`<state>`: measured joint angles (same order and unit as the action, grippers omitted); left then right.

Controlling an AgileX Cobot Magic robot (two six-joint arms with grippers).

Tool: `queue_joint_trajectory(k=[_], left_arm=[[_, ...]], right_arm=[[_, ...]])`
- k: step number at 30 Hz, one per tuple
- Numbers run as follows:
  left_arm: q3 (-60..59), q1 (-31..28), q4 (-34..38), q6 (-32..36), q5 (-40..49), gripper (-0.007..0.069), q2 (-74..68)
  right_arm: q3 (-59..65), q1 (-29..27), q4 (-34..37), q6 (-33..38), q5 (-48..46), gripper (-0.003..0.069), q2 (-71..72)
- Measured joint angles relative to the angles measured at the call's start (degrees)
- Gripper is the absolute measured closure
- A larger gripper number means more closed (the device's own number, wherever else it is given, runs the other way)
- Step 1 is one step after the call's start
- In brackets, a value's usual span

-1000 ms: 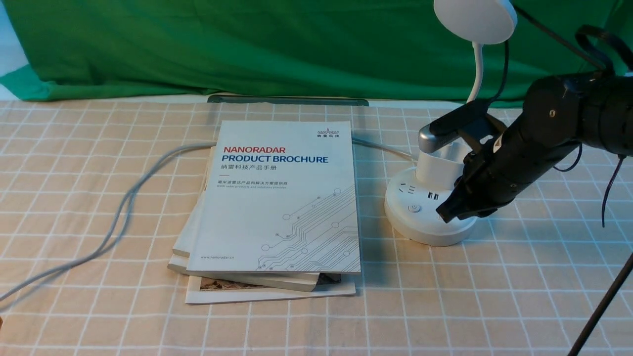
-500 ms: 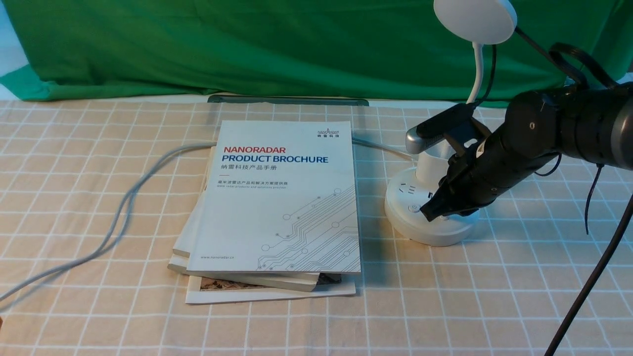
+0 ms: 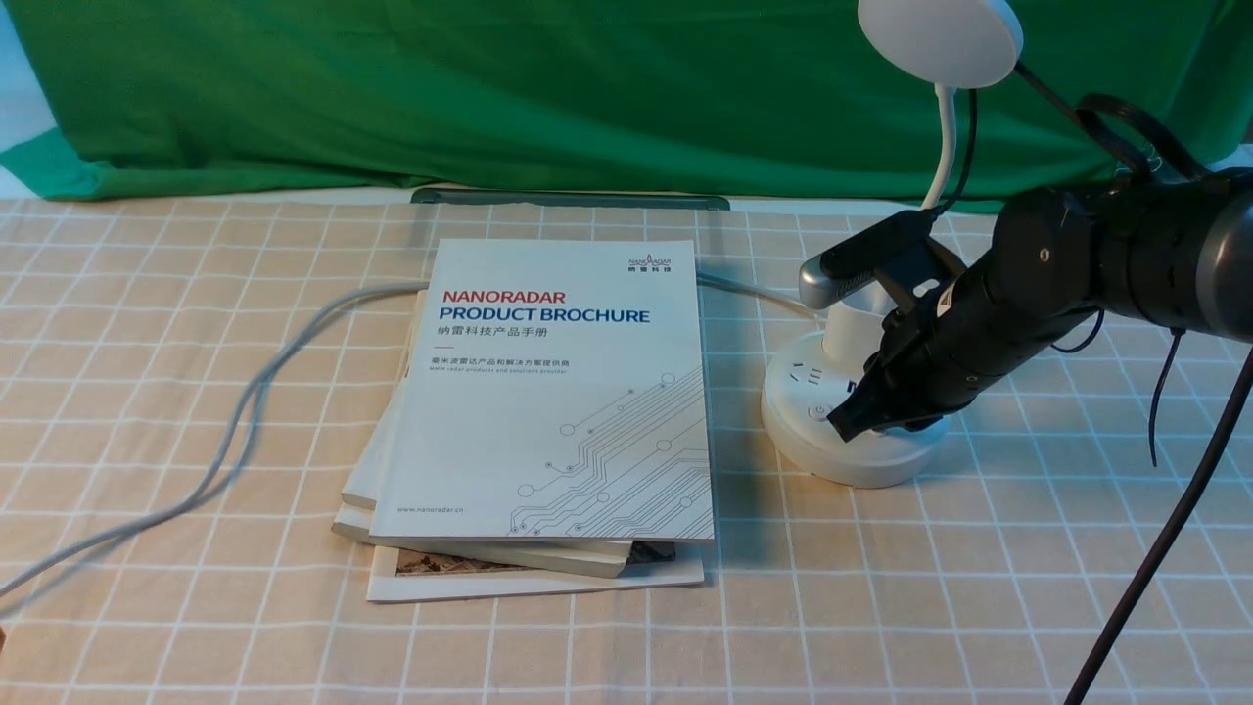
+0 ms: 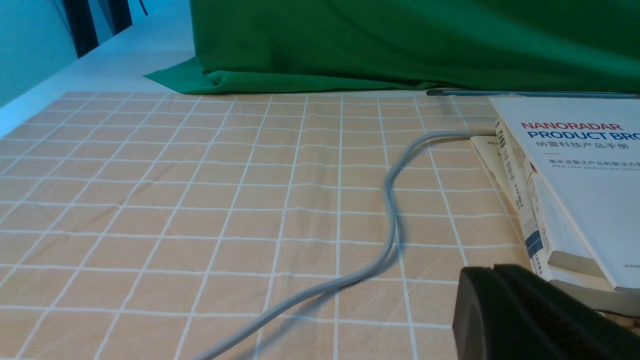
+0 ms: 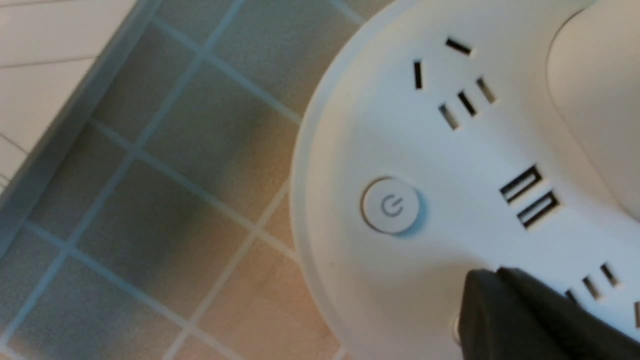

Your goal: Turn on the table lamp on the light coffee tablecloth with your hand.

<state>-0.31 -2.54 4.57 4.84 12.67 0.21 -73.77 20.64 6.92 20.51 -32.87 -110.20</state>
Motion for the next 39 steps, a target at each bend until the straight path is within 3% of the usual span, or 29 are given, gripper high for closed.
queue_joint_trajectory(k=[20, 31, 39], left_arm=[[0.0, 0.0, 0.0, 0.0, 0.0, 0.0603, 0.0], [0.0, 0.0, 0.0, 0.0, 0.0, 0.0603, 0.0], [0.0, 0.0, 0.0, 0.0, 0.0, 0.0603, 0.0]], right_arm=[[1.0, 0.5, -0.9, -3.0, -3.5, 0.0629, 2.6], [18.6, 0.6, -1.1, -8.4, 2.0, 0.0625, 31.2], [32.3, 0.6, -1.1, -9.3, 11.5, 0.062, 60.5]])
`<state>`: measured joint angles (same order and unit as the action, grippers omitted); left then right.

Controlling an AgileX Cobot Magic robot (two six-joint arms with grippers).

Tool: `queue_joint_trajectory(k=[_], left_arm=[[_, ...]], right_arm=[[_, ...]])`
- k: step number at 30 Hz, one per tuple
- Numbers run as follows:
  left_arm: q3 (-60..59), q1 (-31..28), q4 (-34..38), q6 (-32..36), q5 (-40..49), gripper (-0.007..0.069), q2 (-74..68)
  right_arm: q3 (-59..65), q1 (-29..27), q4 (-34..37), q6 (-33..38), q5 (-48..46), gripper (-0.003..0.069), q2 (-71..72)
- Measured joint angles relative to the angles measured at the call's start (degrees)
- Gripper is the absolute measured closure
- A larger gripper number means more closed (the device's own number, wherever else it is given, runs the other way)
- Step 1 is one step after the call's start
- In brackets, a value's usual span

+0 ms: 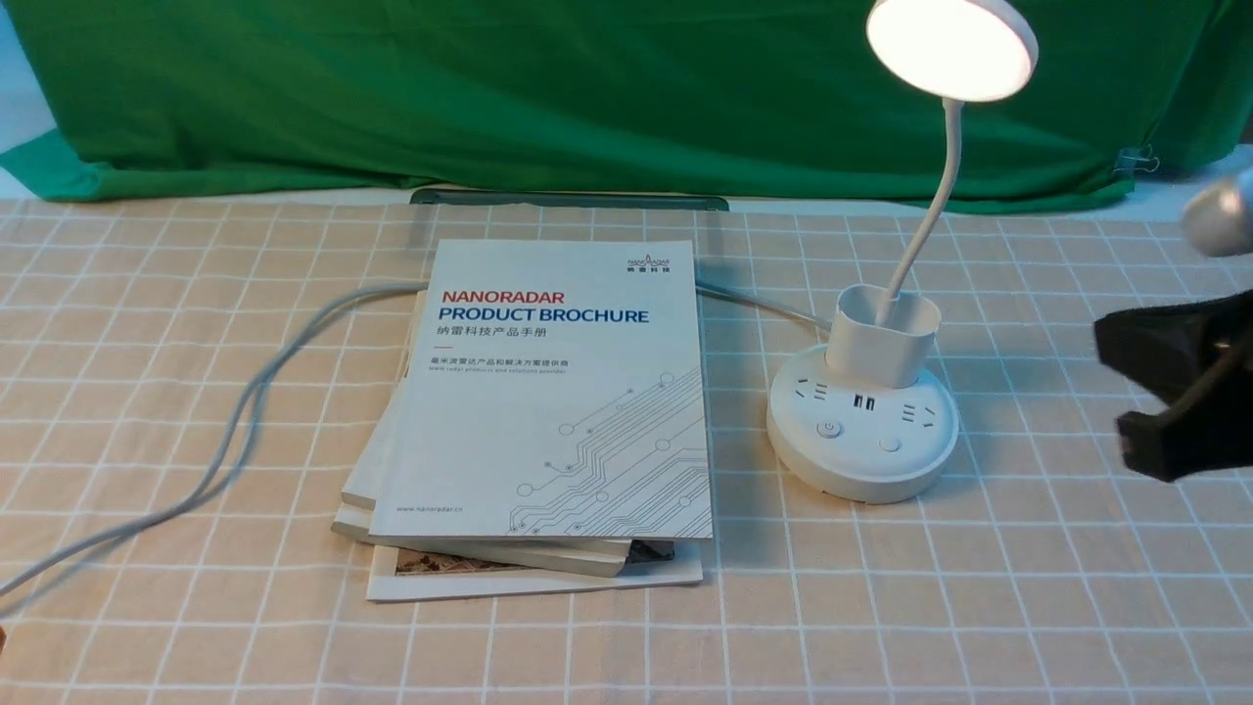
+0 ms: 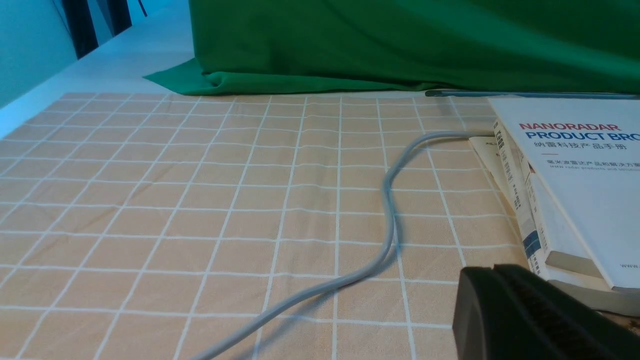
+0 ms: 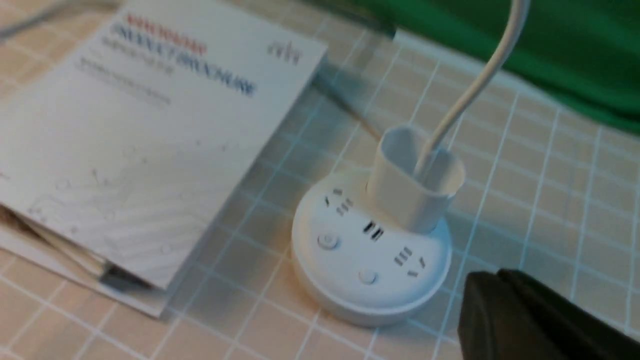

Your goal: Turn on the table lamp on the light coffee tablecloth with your hand.

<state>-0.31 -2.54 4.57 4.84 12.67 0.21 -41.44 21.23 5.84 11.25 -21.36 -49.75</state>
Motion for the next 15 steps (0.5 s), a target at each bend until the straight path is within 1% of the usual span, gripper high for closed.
queue_joint_trajectory(k=[1, 2, 5, 8, 10, 12, 13, 15], left_arm=[[0.0, 0.0, 0.0, 0.0, 0.0, 0.0603, 0.0], [0.0, 0.0, 0.0, 0.0, 0.0, 0.0603, 0.0], [0.0, 0.0, 0.0, 0.0, 0.0, 0.0603, 0.0], [0.0, 0.0, 0.0, 0.0, 0.0, 0.0603, 0.0], [0.0, 0.0, 0.0, 0.0, 0.0, 0.0603, 0.0], [0.0, 0.0, 0.0, 0.0, 0.0, 0.0603, 0.0], [0.0, 0.0, 0.0, 0.0, 0.0, 0.0603, 0.0], [0.0, 0.0, 0.0, 0.0, 0.0, 0.0603, 0.0]], right_arm=[[0.5, 0.0, 0.0, -0.1, 0.1, 0.062, 0.6], [2.3, 0.0, 0.0, -0.6, 0.9, 0.0618, 5.2], [6.4, 0.0, 0.0, -1.0, 3.5, 0.0612, 11.9], [10.5, 0.0, 0.0, -1.0, 10.0, 0.0602, 16.0], [13.8, 0.0, 0.0, -1.0, 16.5, 0.0596, 17.5], [16.5, 0.0, 0.0, -1.0, 21.9, 0.0593, 18.1], [17.1, 0.0, 0.0, -1.0, 22.5, 0.0592, 18.1], [20.2, 0.0, 0.0, -1.0, 29.1, 0.059, 18.2]])
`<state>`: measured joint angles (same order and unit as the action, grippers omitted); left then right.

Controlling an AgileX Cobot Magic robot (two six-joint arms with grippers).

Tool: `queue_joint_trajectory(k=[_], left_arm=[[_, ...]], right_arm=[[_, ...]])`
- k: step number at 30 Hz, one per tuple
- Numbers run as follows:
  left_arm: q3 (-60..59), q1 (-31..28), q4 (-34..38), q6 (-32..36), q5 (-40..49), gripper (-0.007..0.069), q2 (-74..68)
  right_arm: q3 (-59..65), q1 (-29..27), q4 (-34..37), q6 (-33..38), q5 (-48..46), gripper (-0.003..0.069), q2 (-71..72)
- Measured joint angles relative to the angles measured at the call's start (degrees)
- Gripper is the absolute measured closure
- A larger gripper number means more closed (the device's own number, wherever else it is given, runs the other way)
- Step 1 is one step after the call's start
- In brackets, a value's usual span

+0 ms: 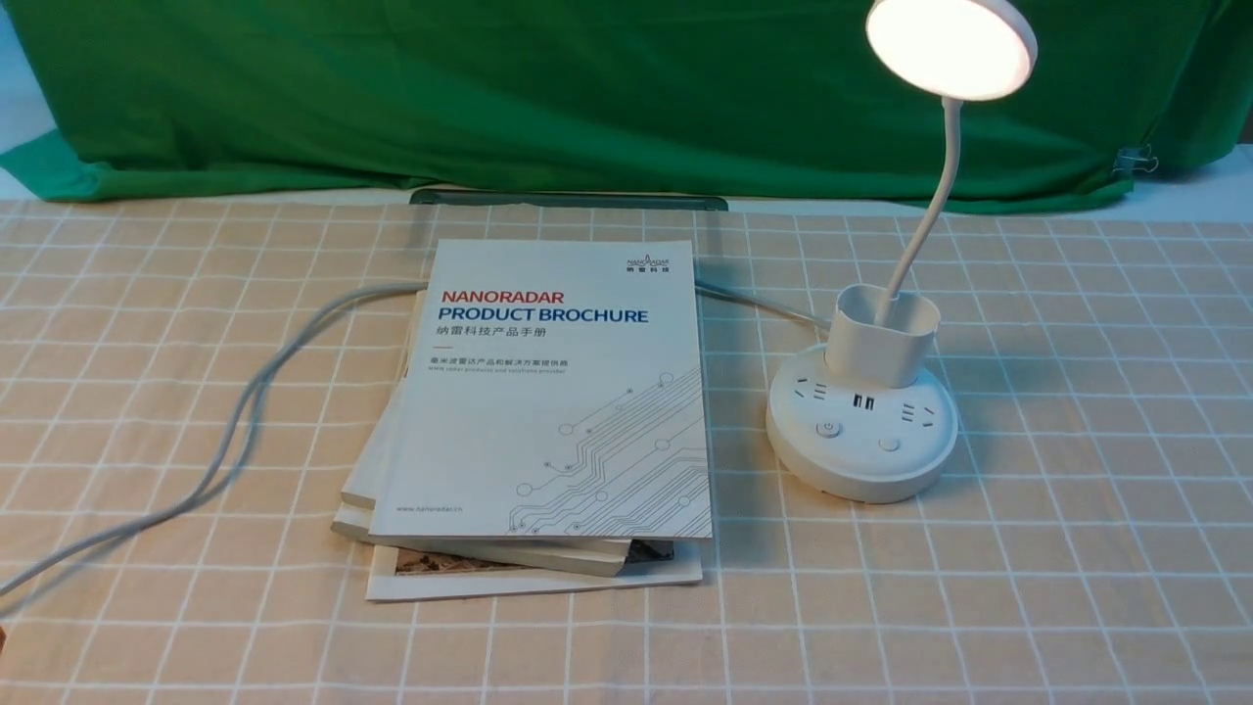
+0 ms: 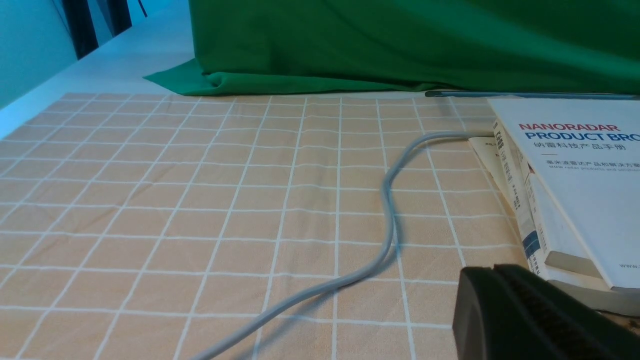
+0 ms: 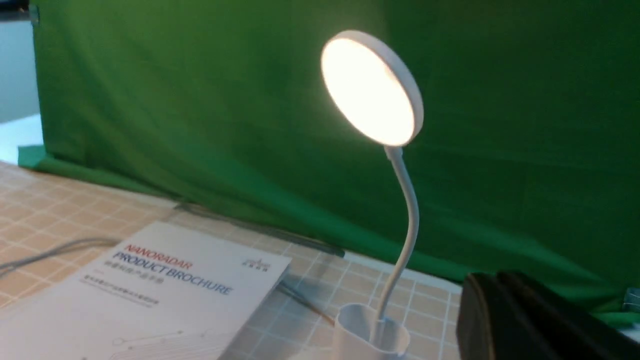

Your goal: Turn on the table lamp on the light coffee tablecloth with your hand.

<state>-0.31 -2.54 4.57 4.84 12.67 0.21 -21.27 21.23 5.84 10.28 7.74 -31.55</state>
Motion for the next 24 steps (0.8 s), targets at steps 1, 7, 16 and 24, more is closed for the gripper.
queue_joint_trajectory(k=[1, 7, 16, 24], left_arm=[[0.0, 0.0, 0.0, 0.0, 0.0, 0.0603, 0.0], [0.0, 0.0, 0.0, 0.0, 0.0, 0.0603, 0.0], [0.0, 0.0, -0.3, 0.0, 0.0, 0.0603, 0.0], [0.0, 0.0, -0.4, 0.0, 0.0, 0.0603, 0.0]], right_arm=[[1.3, 0.0, 0.0, 0.0, 2.2, 0.0589, 0.0], [7.8, 0.2, -0.1, 0.1, 9.0, 0.0576, 0.5], [21.4, -8.7, 2.0, -7.8, 6.6, 0.0549, 16.9], [21.9, -22.4, -5.8, -19.6, -12.2, 0.0531, 28.3]])
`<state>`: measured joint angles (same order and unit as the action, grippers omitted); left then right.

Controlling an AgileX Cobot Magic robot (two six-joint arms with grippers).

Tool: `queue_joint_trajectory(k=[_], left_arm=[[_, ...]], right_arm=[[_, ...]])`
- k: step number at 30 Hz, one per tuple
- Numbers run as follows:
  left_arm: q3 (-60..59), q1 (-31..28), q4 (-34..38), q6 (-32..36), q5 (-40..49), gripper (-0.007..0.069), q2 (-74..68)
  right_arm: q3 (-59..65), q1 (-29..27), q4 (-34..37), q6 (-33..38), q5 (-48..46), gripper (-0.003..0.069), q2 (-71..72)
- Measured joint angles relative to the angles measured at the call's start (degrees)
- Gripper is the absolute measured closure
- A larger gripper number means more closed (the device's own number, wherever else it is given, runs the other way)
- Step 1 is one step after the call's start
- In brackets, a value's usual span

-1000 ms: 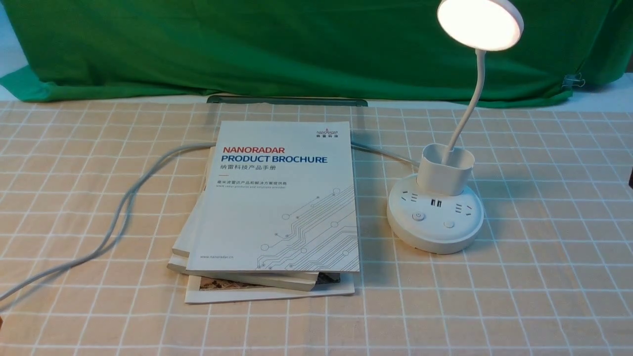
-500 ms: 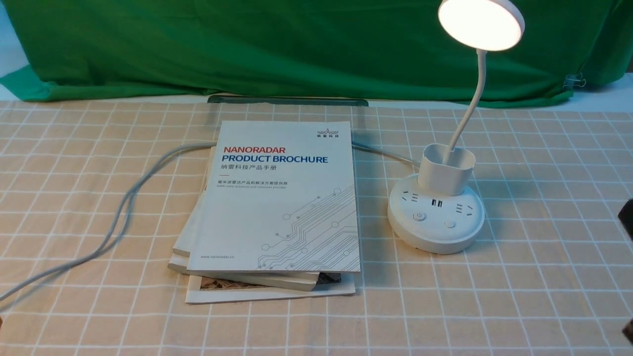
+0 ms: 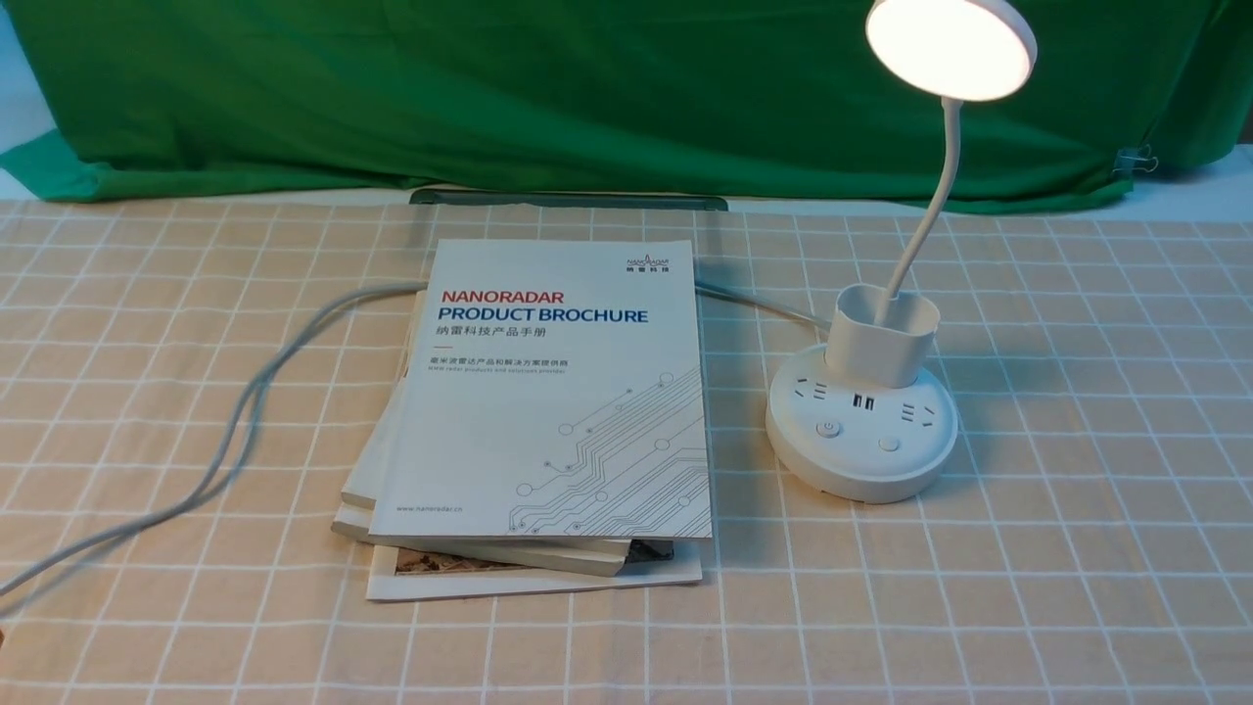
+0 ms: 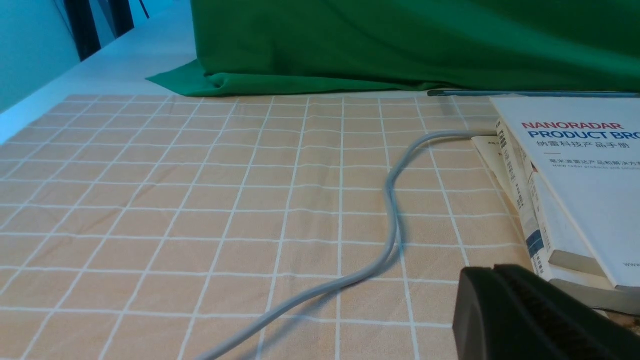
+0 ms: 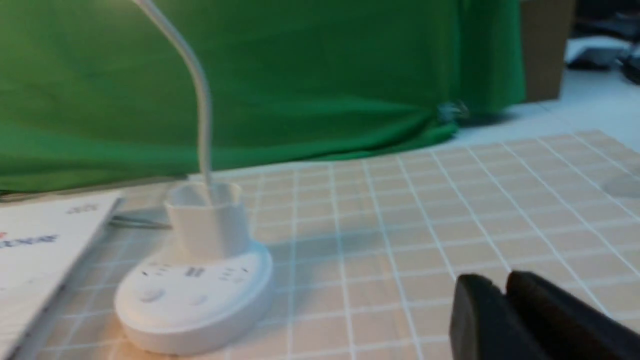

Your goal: Turn on the table lamp on the light coffee tablecloth with your hand.

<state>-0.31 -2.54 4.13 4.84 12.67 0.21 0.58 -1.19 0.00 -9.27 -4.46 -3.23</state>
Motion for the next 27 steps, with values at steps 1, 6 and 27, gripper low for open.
queue_joint_trajectory(k=[1, 6, 27], left_arm=[[0.0, 0.0, 0.0, 0.0, 0.0, 0.0603, 0.0], [0.0, 0.0, 0.0, 0.0, 0.0, 0.0603, 0.0], [0.0, 0.0, 0.0, 0.0, 0.0, 0.0603, 0.0]], right_arm=[[0.0, -0.6, 0.0, -0.1, -1.9, 0.0529, 1.2], [0.0, -1.2, -0.6, -0.2, -6.9, 0.052, 3.0], [0.0, -1.2, -0.6, -0.1, -7.8, 0.0496, 3.0]])
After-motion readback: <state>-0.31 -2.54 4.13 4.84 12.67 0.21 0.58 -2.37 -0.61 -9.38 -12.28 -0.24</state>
